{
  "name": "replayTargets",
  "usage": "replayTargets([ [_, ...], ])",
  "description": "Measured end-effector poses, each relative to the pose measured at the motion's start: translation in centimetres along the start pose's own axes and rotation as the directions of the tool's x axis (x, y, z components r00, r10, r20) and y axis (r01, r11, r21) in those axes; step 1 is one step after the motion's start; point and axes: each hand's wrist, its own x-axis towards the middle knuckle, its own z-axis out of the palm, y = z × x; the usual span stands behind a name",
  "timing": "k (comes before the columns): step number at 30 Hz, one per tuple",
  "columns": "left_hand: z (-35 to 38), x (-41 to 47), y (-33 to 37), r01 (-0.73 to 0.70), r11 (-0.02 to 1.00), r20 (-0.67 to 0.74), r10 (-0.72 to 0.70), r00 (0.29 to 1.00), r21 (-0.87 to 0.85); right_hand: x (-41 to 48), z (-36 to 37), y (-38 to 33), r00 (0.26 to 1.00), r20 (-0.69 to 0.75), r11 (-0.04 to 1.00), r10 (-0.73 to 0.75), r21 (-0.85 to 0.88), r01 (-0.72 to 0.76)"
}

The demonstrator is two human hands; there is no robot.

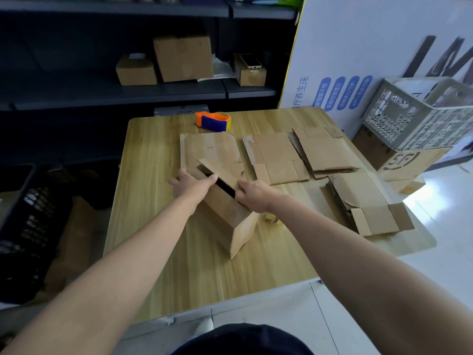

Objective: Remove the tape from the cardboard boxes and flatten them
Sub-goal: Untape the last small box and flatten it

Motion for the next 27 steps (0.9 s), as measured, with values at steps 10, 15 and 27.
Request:
replayTargets([
  [10,0.2,-0.7,1.4,0.015,0.995,-0.004,-0.015,1.000,0.098,-0.2,-0.9,1.6,0.981,-0.185,0.969,0.061,0.248,-0.014],
  [15,-1.0,0.1,3.3,-0.023,0.977,-0.034,0.016,0.999,-0.210,-0.3,-2.3,2.5,0.953,-0.300,0.983,0.045,0.182,0.010],
  [27,-4.3,1.6,6.2,-0.248,0.739,0.163,0.186,0.969,0.626,-0.3,-4.7,-0.4,0.872,-0.459,0.975,-0.172,-0.205,0.084],
])
